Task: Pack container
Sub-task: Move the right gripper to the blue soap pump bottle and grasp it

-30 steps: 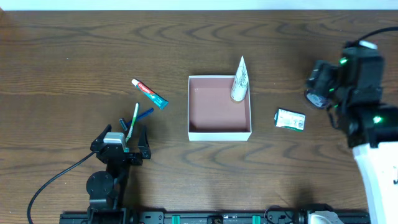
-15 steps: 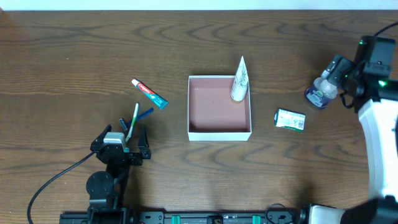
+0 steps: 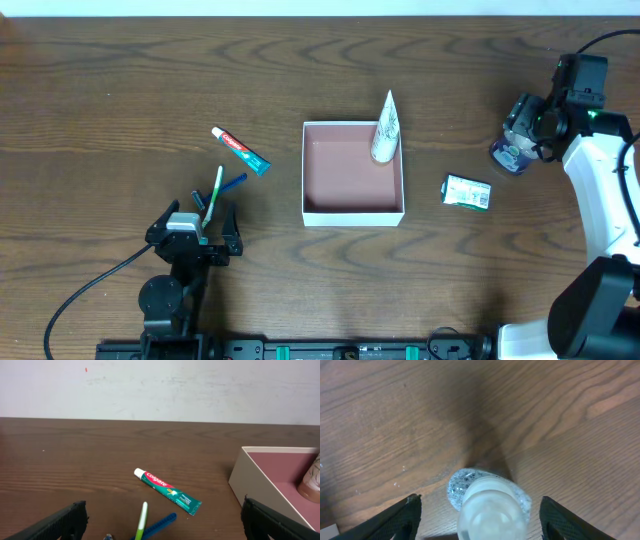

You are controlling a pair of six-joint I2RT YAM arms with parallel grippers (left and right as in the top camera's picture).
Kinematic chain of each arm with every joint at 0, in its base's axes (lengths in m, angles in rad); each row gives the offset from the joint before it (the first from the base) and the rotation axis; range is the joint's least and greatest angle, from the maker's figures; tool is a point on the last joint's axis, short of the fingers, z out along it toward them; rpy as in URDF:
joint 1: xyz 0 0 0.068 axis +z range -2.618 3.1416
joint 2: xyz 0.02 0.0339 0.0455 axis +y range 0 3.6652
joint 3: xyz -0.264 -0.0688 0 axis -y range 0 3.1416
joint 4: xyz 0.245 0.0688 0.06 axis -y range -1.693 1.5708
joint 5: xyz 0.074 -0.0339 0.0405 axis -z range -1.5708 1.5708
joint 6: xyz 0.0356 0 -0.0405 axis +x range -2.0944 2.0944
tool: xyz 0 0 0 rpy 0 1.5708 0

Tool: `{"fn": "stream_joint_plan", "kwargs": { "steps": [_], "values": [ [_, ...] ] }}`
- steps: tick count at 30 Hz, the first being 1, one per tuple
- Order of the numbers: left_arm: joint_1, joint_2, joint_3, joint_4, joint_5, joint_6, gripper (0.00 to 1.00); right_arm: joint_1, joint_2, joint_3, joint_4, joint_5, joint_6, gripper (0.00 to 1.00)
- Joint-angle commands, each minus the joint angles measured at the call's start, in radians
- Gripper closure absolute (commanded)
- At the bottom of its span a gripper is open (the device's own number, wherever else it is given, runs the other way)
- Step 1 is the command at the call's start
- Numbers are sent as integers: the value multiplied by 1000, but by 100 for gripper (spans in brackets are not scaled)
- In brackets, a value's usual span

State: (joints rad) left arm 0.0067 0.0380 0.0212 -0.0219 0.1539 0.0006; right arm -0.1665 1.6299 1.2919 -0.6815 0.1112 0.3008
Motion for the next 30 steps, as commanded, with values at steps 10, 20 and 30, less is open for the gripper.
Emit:
{"fn": "stream_joint_plan", "kwargs": {
  "steps": [10, 20, 30],
  "values": [
    [6, -1, -17, -34, 15, 3, 2, -3, 72, 0, -10, -16, -29, 57],
    [6, -1, -17, -34, 15, 3, 2, -2, 68, 1, 12, -66, -75, 91],
    [6, -1, -17, -34, 15, 3, 2, 22, 24, 2, 35, -90, -126, 93]
  ]
}}
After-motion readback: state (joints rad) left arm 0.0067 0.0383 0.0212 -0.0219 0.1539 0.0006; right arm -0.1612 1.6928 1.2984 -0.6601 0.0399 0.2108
